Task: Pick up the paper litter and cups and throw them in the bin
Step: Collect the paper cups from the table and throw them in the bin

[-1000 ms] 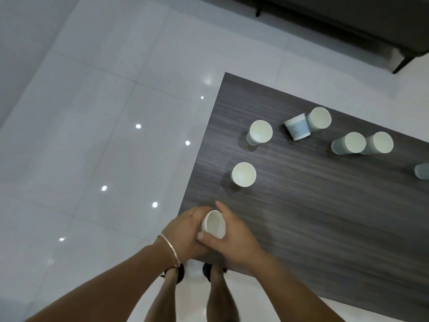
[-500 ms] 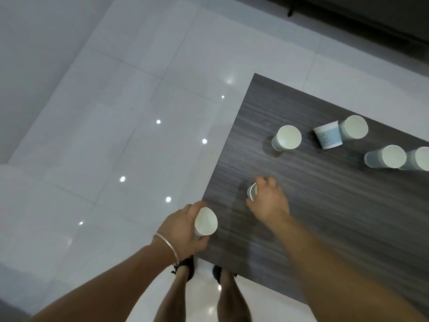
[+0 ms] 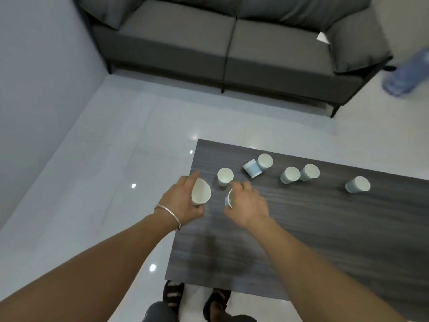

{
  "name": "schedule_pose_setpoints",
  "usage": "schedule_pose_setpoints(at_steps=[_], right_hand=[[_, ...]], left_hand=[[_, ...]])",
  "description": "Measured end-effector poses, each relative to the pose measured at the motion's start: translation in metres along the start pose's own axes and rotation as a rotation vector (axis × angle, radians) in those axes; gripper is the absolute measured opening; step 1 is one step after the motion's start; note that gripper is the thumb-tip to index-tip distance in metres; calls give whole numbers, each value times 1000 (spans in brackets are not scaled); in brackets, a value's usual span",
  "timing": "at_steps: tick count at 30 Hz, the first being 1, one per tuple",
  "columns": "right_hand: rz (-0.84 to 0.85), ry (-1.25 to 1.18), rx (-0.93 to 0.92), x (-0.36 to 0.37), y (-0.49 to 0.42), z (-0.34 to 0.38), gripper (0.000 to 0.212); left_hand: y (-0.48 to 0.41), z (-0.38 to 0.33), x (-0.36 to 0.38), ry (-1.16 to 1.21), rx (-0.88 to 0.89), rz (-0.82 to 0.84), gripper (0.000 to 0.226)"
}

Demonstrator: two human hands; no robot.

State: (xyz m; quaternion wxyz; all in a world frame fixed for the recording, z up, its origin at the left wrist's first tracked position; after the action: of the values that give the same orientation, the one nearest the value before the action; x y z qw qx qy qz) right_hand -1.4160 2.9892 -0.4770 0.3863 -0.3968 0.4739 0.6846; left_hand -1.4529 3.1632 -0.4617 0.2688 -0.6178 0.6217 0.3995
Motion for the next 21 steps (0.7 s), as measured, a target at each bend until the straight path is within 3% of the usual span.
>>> schedule_pose_setpoints(at_steps=[5, 12, 21], right_hand=[[-96, -17, 137, -67, 57, -24, 65], [-269, -92, 440, -104, 178, -72, 66], [-467, -173, 846, -97, 400, -164, 60]], left_hand=[[2, -62, -30, -53, 193, 4, 73], [27, -160, -40, -147, 535, 98, 78], [167, -347, 28, -146, 1002, 235, 78]])
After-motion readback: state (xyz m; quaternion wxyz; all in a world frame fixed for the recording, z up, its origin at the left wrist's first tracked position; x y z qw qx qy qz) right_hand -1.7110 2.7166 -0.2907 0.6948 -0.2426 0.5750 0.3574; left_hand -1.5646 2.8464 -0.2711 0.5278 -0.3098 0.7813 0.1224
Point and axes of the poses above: each hand's wrist, its own y-axis away from the middle knuckle, its own x-axis out of the palm, z = x × y, the point moved 7 cm from there along -y, towards the middle knuckle, and after that the axes turned 4 degrees about -z, right-handed, at the moved point
